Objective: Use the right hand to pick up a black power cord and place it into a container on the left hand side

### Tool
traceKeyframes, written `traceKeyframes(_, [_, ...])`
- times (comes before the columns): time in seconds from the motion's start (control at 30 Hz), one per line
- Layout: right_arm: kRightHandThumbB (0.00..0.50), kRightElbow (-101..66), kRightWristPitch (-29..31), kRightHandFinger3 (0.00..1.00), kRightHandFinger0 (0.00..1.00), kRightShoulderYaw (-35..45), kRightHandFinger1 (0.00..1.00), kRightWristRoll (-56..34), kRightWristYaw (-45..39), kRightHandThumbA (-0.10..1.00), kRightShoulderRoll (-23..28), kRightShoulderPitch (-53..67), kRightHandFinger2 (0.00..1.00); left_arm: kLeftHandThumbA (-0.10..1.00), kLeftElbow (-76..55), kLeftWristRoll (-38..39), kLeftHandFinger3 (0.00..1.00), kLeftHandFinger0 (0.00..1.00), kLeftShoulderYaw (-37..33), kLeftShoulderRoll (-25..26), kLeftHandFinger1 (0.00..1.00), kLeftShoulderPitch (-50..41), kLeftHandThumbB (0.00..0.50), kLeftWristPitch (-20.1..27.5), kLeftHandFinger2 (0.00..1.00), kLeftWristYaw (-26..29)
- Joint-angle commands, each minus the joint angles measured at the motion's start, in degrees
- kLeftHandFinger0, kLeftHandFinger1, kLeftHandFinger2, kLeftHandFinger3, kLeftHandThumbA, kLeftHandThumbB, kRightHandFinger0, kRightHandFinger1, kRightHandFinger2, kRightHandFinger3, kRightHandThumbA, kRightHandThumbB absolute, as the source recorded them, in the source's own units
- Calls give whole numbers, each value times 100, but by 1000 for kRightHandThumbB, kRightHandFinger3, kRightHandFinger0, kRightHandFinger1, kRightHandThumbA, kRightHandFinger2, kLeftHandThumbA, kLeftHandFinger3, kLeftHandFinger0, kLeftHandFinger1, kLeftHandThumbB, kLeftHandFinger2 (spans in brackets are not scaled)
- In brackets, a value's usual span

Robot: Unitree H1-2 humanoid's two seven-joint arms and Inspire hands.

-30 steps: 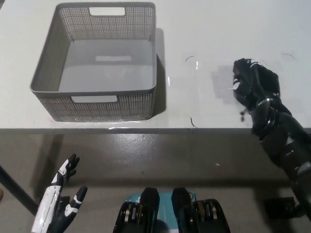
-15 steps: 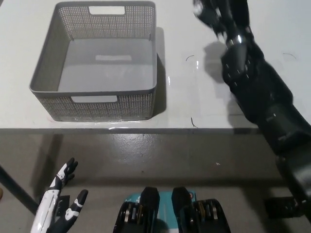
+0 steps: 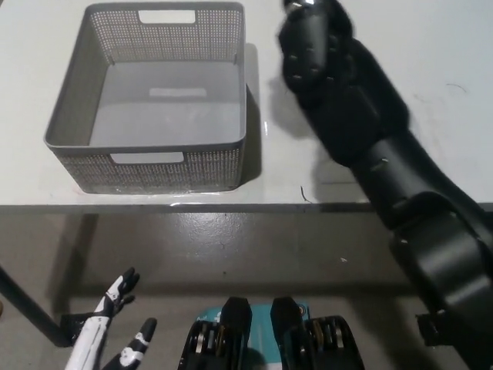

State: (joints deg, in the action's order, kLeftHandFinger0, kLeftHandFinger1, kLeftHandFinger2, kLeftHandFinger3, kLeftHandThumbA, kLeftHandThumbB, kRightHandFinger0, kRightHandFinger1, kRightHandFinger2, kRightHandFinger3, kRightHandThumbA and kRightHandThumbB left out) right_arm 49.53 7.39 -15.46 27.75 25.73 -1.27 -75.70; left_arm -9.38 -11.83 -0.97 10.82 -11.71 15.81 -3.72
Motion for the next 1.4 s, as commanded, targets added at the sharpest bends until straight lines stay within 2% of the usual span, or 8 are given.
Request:
traceKeyframes(0.0, [166,1032,297,544,0,-189,108,89,160,-100,-649,-906,583,680,56,-37,1000,966,-160,71,964,55,158,198,907,-99])
traceKeyframes(0.23, [186,2260,353,539,0,-330,35,81,324,-100,-1174,-1211,607,618,-55,-236,1000,951,-352,130,932,101,110,80,881,-181])
traceKeyframes(0.37, [226,2734,348,314,0,-520,0,171,307,-100,-1346,-1217,396,630,-100,-382,1000,962,-457,92,920,103,115,29,861,-169])
traceKeyframes(0.87, [200,3149,157,559,0,-762,0,61,63,-100,-1025,-835,468,588,-314,-707,1000,984,-652,226,857,306,94,-67,765,-301])
traceKeyframes(0.9, [247,3150,123,842,114,-713,230,-1,1,-41,-1005,-835,803,584,-305,-711,1000,964,-665,236,841,336,89,-53,748,-311])
traceKeyframes(0.93, [238,3150,100,833,124,-685,264,-37,-42,-22,-998,-837,790,583,-297,-716,1000,958,-671,242,837,349,87,-36,745,-314])
traceKeyframes(1.0, [473,3112,-57,1000,1000,-559,1000,-246,-941,614,-935,-899,1000,578,-268,-747,1000,943,-703,241,831,421,87,-48,736,-334])
traceKeyframes(1.37, [500,2905,113,1000,1000,-607,1000,-198,-1409,1000,-635,-778,1000,748,-192,-758,1000,801,-814,383,743,603,150,-33,680,-449])
